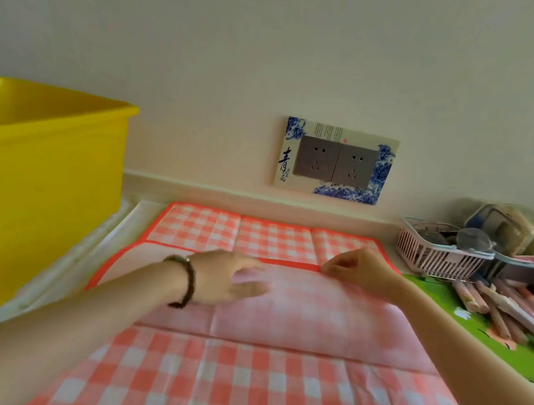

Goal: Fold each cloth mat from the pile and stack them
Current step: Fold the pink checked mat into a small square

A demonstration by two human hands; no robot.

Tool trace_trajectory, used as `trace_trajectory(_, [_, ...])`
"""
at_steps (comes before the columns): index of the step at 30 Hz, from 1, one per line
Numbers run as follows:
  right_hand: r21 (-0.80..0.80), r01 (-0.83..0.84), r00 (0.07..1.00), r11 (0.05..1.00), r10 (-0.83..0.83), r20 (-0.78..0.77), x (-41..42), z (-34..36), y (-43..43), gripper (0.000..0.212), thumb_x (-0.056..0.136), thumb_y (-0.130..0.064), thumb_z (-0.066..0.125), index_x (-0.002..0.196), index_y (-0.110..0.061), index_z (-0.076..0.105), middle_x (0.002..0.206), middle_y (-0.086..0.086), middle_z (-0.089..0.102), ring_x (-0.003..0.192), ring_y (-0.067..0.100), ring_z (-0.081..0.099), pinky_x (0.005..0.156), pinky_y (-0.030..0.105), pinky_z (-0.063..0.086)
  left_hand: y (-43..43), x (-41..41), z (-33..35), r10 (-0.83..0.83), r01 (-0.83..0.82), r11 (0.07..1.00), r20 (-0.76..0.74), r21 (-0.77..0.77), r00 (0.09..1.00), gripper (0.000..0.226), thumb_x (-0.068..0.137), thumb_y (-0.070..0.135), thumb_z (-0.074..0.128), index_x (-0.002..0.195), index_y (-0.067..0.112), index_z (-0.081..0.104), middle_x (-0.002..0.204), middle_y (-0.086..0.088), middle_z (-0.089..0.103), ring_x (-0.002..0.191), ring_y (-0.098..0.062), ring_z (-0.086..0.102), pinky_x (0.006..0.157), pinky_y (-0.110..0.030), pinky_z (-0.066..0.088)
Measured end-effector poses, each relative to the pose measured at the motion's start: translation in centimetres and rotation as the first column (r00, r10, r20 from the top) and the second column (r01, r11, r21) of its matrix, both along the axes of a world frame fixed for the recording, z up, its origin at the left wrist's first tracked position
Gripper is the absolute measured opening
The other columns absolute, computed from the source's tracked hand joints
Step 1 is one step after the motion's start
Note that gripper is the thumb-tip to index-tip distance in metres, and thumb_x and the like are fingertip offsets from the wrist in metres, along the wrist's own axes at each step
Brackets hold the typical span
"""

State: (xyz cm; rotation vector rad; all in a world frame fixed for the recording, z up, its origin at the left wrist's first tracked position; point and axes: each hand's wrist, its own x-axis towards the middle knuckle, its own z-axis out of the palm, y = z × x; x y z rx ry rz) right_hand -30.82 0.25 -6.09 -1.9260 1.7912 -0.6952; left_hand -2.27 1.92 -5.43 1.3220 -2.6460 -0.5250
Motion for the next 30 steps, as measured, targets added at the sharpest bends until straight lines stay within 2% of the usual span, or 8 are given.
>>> trace_trajectory(2, [0.021, 0.013, 1.000, 1.000, -0.014, 0.009, -0.1, -0.7, -0.7, 0.016, 0.083, -0.030, 0.071, 0.091, -0.019, 0.076, 0.090, -0.003, 0.073, 0.076, 0.005, 0.058, 0.063, 0.010, 0.045, 0.7, -0.4, -1.2, -0.015, 0.013, 1.000, 0.113, 0.016, 0.994, 0.084, 0.073, 0.080, 0.029, 0.143, 0.033, 0.034, 0.150, 0.013, 0.031, 0.139, -0.009, 0.028, 0.115, -0.032, 0.022])
trace_trajectory(6, [0.037, 0.007, 1.000, 0.999, -0.009, 0.029, 0.3, -1.9, -2.1, 0.012, 0.082, -0.027, 0.071, 0.090, -0.018, 0.076, 0.088, -0.004, 0.072, 0.082, 0.008, 0.061, 0.077, 0.021, 0.048, 1.2, -0.6, -3.1, 0.002, 0.012, 0.999, 0.250, -0.052, 0.968, 0.076, 0.085, 0.072, 0.027, 0.148, 0.030, 0.018, 0.157, 0.009, 0.013, 0.144, -0.011, 0.010, 0.118, -0.034, 0.008])
trace_trajectory(10, [0.006, 0.029, 1.000, 1.000, -0.029, -0.005, 0.9, -2.4, -2.5, 0.012, 0.082, -0.028, 0.071, 0.089, -0.019, 0.074, 0.086, -0.003, 0.069, 0.078, 0.009, 0.060, 0.069, 0.016, 0.044, 1.5, -0.5, -4.6, 0.040, -0.021, 0.997, 0.292, -0.068, 0.956, 0.075, 0.086, 0.071, 0.022, 0.149, 0.033, 0.007, 0.158, 0.011, -0.001, 0.145, -0.012, -0.004, 0.118, -0.043, 0.000])
trace_trajectory(13, [-0.077, 0.076, 0.996, 0.994, -0.080, -0.045, 1.7, -2.5, -2.0, 0.016, 0.087, -0.025, 0.066, 0.098, -0.016, 0.072, 0.099, 0.003, 0.070, 0.083, 0.014, 0.058, 0.074, 0.026, 0.046, 1.7, -0.5, -5.5, 0.057, -0.035, 0.996, 0.284, -0.085, 0.957, 0.074, 0.087, 0.071, 0.018, 0.149, 0.034, 0.003, 0.157, 0.013, -0.006, 0.145, -0.012, -0.009, 0.117, -0.046, -0.002])
trace_trajectory(16, [-0.181, 0.124, 0.985, 0.976, -0.143, -0.094, 4.7, -2.6, 0.2, 0.026, 0.095, -0.026, 0.053, 0.116, -0.017, 0.064, 0.123, 0.003, 0.062, 0.106, 0.019, 0.059, 0.090, 0.032, 0.046, 1.9, -0.5, -5.9, 0.061, -0.036, 0.995, 0.282, -0.094, 0.957, 0.073, 0.088, 0.070, 0.016, 0.149, 0.033, 0.000, 0.157, 0.013, -0.009, 0.145, -0.012, -0.011, 0.117, -0.048, -0.003])
trace_trajectory(21, [-0.147, -0.050, 0.951, 0.988, 0.002, -0.308, 10.6, -4.2, 4.3, 0.043, 0.102, -0.026, 0.031, 0.143, -0.017, 0.036, 0.152, 0.001, 0.032, 0.139, 0.017, 0.029, 0.113, 0.030, 0.020, 2.3, -0.7, -6.0, 0.094, -0.070, 0.992, 0.249, -0.102, 0.964, 0.072, 0.089, 0.067, 0.020, 0.149, 0.032, 0.001, 0.157, 0.014, -0.008, 0.145, -0.012, -0.010, 0.117, -0.048, -0.004])
trace_trajectory(24, [-0.097, -0.056, 0.923, 0.994, 0.015, -0.385, 11.3, -5.4, 4.8, 0.045, 0.101, -0.022, 0.025, 0.146, -0.017, 0.029, 0.156, 0.001, 0.023, 0.143, 0.015, 0.019, 0.114, 0.028, 0.012, 2.3, -0.8, -6.2, 0.111, -0.079, 0.988, 0.257, -0.131, 0.960, 0.072, 0.089, 0.068, 0.018, 0.149, 0.033, 0.000, 0.157, 0.013, -0.007, 0.145, -0.013, -0.010, 0.116, -0.048, -0.003])
trace_trajectory(30, [-0.036, 0.009, 0.908, 0.999, -0.023, -0.418, 10.0, -6.3, 4.9, 0.050, 0.101, -0.041, 0.021, 0.150, -0.029, 0.018, 0.159, -0.006, 0.011, 0.146, 0.014, 0.007, 0.117, 0.033, 0.004, 2.5, -0.6, -6.1, 0.097, -0.060, 0.989, 0.282, -0.137, 0.955, 0.073, 0.089, 0.067, 0.014, 0.149, 0.031, -0.005, 0.156, 0.013, -0.013, 0.144, -0.012, -0.015, 0.116, -0.047, -0.006])
